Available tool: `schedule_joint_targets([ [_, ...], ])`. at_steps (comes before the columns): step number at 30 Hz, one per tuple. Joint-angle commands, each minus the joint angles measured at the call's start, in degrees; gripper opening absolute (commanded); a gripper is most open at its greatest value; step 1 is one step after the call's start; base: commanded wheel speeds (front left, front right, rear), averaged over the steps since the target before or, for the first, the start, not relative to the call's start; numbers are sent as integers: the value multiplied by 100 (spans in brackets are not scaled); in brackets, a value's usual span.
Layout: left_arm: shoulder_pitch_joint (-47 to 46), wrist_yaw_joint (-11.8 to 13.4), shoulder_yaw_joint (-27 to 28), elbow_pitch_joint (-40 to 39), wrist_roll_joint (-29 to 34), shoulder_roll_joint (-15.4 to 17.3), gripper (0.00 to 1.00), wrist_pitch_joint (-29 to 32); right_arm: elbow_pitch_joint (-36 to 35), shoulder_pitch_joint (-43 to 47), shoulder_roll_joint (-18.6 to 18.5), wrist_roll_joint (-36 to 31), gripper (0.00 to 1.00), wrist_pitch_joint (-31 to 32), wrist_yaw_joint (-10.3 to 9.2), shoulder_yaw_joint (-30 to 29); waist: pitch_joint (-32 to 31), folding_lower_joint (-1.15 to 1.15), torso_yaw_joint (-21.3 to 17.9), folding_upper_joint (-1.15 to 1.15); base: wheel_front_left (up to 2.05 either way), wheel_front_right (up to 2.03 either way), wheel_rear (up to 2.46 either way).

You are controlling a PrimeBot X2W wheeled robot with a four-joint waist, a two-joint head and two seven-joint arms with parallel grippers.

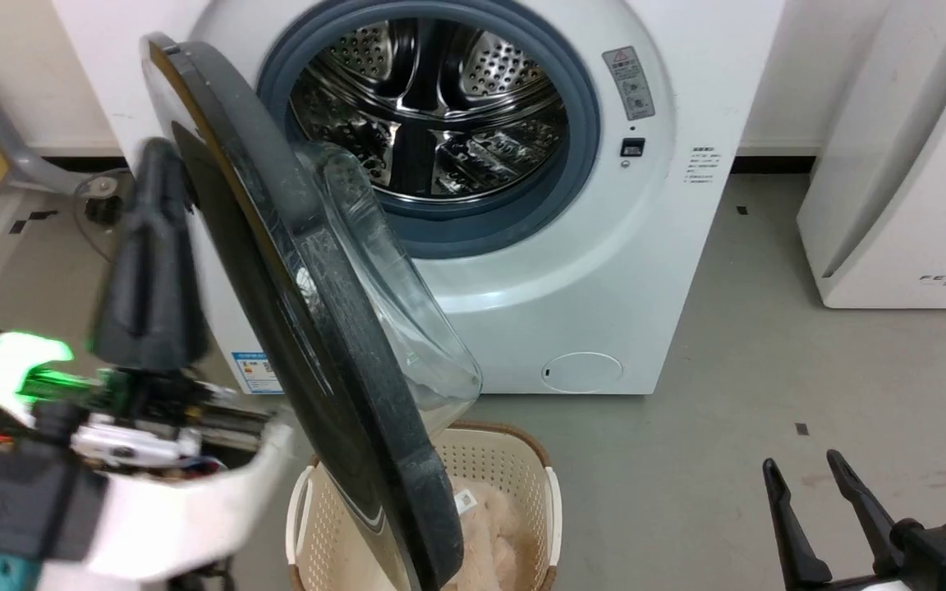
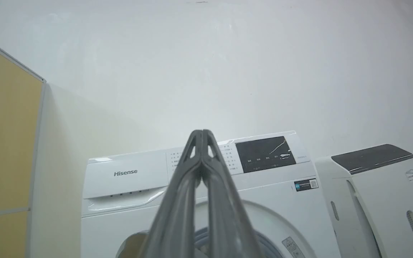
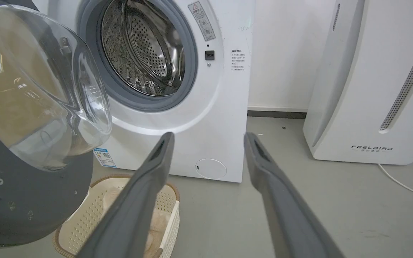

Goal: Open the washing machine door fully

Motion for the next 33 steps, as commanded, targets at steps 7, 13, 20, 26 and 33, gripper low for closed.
schedule_joint_targets([
  [7, 387, -255, -1055, -615, -350, -287, 0, 346, 103, 8, 25, 142, 100, -39, 5, 15, -35, 0, -96, 0, 0, 0, 0],
  [13, 1039, -330, -1768, -620, -631, -343, 0, 695, 212, 22, 25, 165, 100, -63, 5, 10, -59, 0, -117, 0, 0, 0, 0],
  [20, 1785, -358, -2268, -424, -921, -313, 0, 951, 294, 28, 25, 122, 100, -50, 5, -24, -80, 0, -91, 0, 0, 0, 0],
  [26, 1999, -431, -2849, 120, -939, -182, 0, 1131, 328, 3, 25, 107, 100, -33, 5, -26, -40, 0, -59, 0, 0, 0, 0],
  [33, 1880, -292, -2905, 1089, -811, -179, 0, 1317, 356, -40, 25, 92, 100, -17, 5, 17, 19, 0, -119, 0, 0, 0, 0],
])
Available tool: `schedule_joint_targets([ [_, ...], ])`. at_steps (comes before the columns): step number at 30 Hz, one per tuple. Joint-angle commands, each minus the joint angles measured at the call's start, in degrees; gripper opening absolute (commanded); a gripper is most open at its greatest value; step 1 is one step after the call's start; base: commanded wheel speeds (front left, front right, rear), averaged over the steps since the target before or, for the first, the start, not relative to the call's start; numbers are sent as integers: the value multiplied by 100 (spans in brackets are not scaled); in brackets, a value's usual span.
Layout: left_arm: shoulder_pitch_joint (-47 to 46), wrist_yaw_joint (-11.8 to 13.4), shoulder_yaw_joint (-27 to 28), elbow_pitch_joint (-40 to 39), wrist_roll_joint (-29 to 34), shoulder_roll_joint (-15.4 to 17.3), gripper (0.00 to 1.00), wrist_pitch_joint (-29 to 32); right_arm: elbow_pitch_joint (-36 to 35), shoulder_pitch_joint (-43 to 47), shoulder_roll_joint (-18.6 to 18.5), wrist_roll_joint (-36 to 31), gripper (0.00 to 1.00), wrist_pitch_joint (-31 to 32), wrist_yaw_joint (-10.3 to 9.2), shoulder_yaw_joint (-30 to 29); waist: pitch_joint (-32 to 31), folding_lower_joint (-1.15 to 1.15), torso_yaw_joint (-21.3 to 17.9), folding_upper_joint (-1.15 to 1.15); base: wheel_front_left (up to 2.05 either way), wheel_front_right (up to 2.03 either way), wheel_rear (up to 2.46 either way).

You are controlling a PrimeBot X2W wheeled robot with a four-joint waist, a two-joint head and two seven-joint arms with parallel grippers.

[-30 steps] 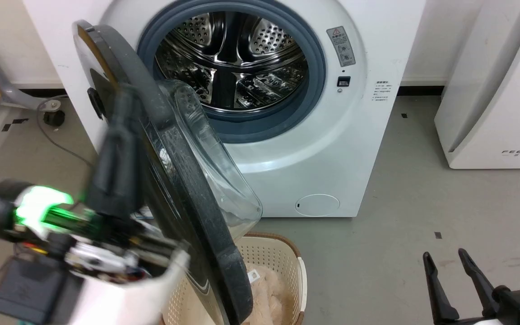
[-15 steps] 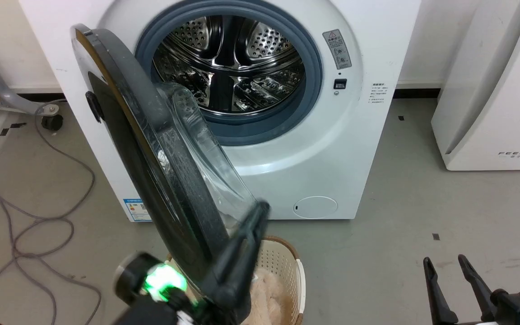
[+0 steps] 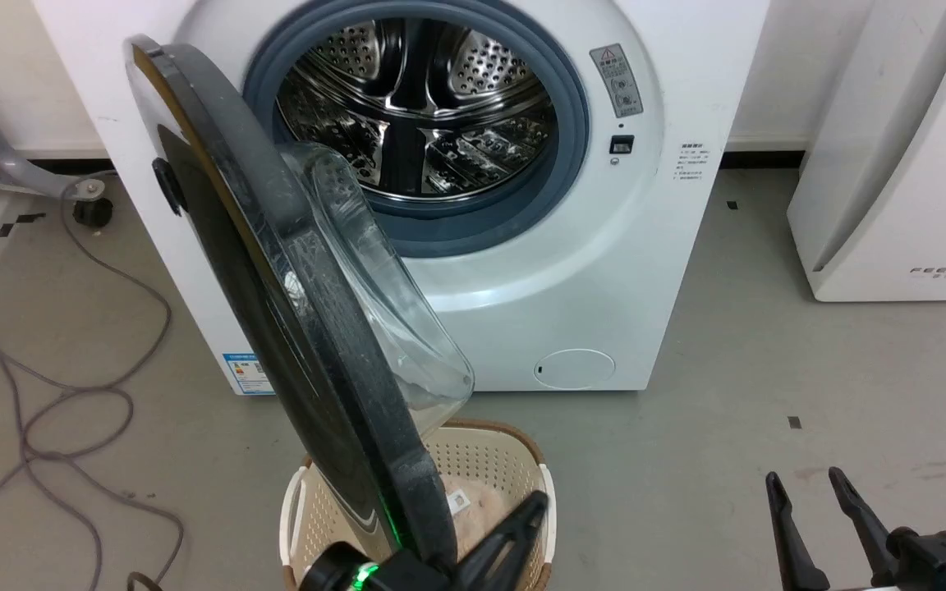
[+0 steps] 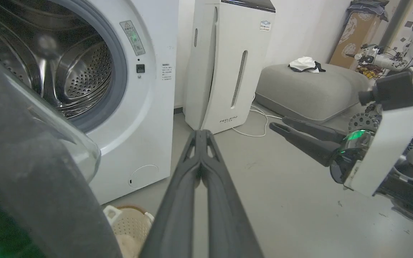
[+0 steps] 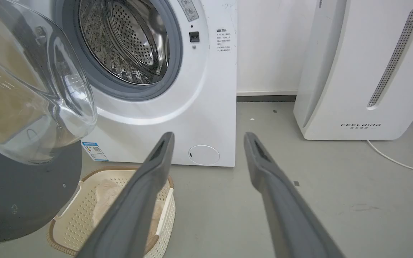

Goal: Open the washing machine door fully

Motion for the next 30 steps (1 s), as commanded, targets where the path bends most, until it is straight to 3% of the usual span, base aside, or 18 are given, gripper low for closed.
schedule_joint_targets([
  [1, -98, 85, 79, 170, 57, -12, 0, -15, 25, -39, 24, -55, 100, 14, 5, 10, 32, 0, -23, 0, 0, 0, 0],
  [15, -448, 651, 508, 769, 324, -29, 0, -263, 228, -130, 24, 30, 100, -66, 5, -52, 100, 0, -24, 0, 0, 0, 0],
  [30, 250, 1159, 841, 86, 334, 258, 0, -131, 351, -32, 24, -70, 100, -31, 5, -128, -75, 0, 314, 0, 0, 0, 0],
])
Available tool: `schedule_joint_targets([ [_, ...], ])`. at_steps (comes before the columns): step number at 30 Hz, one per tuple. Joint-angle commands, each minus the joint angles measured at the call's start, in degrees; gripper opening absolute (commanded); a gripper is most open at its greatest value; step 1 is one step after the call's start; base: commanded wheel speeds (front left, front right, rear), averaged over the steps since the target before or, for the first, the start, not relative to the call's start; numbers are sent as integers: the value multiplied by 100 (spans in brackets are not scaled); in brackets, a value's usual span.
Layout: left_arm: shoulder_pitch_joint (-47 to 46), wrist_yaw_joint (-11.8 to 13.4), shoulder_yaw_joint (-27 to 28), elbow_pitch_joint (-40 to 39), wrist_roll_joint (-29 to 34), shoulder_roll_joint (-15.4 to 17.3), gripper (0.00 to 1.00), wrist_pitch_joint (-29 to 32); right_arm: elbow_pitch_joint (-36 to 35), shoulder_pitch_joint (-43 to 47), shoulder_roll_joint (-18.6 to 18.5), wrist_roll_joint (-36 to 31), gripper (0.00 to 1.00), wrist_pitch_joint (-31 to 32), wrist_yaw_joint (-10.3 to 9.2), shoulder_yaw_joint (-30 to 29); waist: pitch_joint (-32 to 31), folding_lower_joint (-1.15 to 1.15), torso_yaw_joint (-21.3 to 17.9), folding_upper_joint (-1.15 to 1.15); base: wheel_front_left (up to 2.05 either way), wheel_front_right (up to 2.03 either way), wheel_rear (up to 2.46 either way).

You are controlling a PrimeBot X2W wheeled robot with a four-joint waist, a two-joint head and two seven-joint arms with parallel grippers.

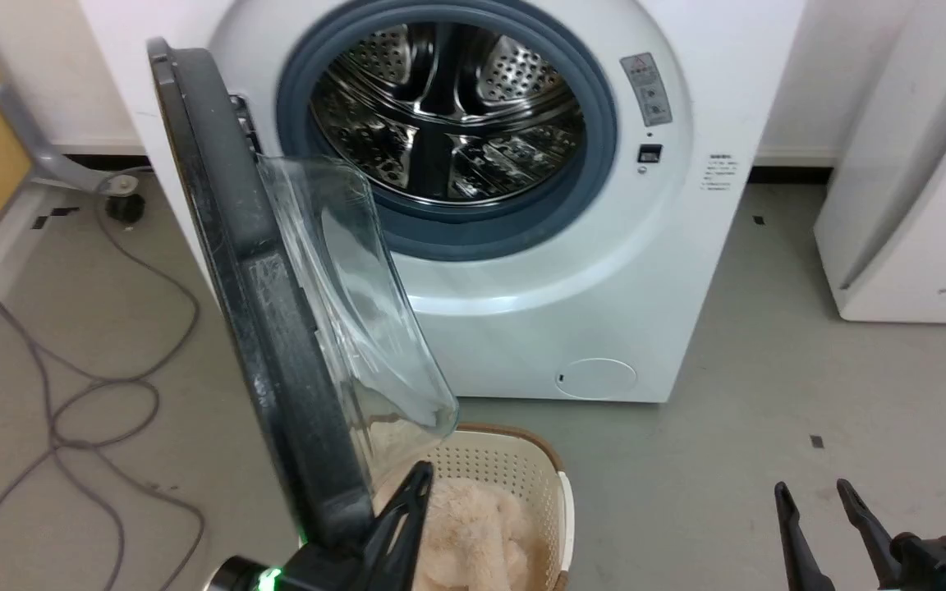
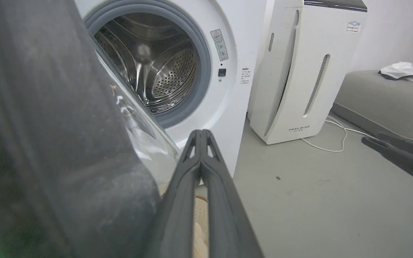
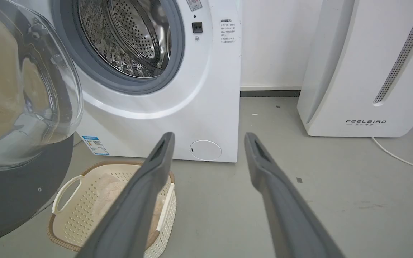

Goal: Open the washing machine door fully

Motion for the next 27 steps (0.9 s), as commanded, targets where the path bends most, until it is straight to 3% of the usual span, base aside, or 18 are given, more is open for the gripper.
schedule_joint_targets([
  [1, 95, 83, 88, -55, 14, 50, 0, 35, 2, 30, 24, -28, 100, -1, 5, -19, -24, 0, 83, 0, 0, 0, 0],
  [14, 459, 535, 781, -443, -173, 260, 0, 15, -262, 174, 24, -154, 100, 155, 5, -239, -7, 0, 786, 0, 0, 0, 0],
  [27, 201, 661, 2187, 216, -951, 667, 0, -366, -781, 249, 24, -238, 100, 347, 5, -360, 25, 0, 825, 0, 0, 0, 0],
])
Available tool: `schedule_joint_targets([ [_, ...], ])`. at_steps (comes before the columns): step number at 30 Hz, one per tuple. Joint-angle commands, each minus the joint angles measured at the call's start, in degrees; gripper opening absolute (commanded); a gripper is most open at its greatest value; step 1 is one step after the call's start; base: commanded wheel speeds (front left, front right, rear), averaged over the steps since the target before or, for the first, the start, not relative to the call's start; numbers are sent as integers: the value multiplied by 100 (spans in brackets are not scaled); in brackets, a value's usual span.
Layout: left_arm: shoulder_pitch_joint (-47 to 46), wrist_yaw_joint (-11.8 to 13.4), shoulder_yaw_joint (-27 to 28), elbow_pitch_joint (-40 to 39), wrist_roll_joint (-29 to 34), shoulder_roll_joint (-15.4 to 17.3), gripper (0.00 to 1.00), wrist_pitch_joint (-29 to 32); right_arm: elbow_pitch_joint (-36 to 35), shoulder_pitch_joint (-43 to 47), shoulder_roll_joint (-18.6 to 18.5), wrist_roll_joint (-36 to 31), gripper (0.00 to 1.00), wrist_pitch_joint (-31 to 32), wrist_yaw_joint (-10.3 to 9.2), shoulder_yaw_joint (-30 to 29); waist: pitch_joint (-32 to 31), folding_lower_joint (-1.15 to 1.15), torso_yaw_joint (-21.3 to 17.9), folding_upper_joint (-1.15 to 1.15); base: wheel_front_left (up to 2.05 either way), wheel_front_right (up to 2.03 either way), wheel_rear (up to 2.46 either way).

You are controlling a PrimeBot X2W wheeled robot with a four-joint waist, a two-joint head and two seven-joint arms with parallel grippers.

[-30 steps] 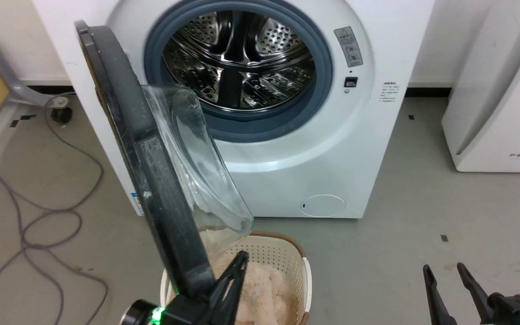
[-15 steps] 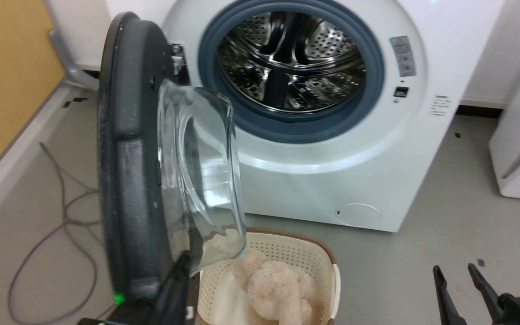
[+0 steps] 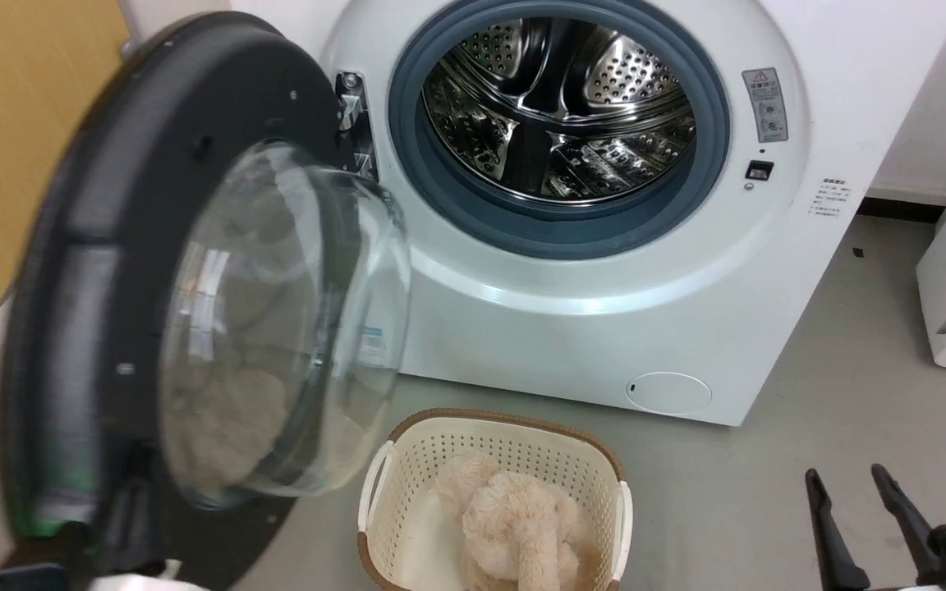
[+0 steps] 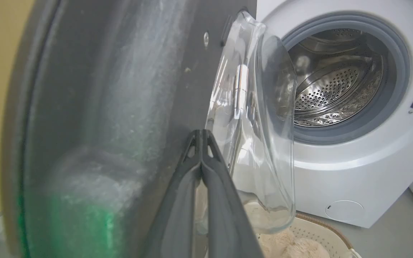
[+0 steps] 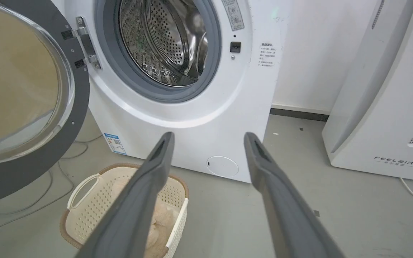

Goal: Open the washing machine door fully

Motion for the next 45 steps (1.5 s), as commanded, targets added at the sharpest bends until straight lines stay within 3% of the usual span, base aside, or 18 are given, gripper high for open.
schedule_joint_targets([
  [1, -190, 27, 279, 205, -159, 110, 0, -117, -110, 93, 18, -14, 100, 7, 5, -32, 11, 0, -29, 0, 0, 0, 0],
  [13, -1212, -237, 1127, 1988, -734, 582, 0, -610, -273, 117, 18, 28, 100, 111, 5, -55, 51, 0, -113, 0, 0, 0, 0],
  [24, -2057, -693, 1567, 3885, -952, 954, 0, -935, -276, 83, 18, 92, 100, 141, 5, 21, 79, 0, -226, 0, 0, 0, 0],
  [29, -2071, -787, 1640, 4042, -812, 836, 0, -963, -234, 66, 18, 108, 100, 135, 5, 78, 19, 0, -283, 0, 0, 0, 0],
  [35, -1386, -727, 1720, 3273, -462, 317, 0, -966, -173, 64, 18, 154, 100, 84, 5, 142, -74, 0, -373, 0, 0, 0, 0],
  [36, -1226, -692, 1691, 3090, -374, 212, 35, -966, -165, 69, 18, 160, 100, 72, 5, 142, -87, 0, -376, 0, 0, 0, 0],
  [37, -1069, -669, 1641, 2937, -292, 121, 76, -966, -156, 74, 18, 170, 100, 60, 5, 143, -102, 0, -379, 0, 0, 0, 0],
  [38, -914, -640, 1592, 2795, -223, 31, 100, -966, -145, 79, 18, 176, 100, 52, 5, 150, -115, 0, -386, 0, 0, 0, 0],
  [45, -98, -484, 1149, 1845, 148, -521, 100, -967, -48, 69, 18, 247, 100, -24, 5, 241, -172, 0, -433, 0, 0, 0, 0],
])
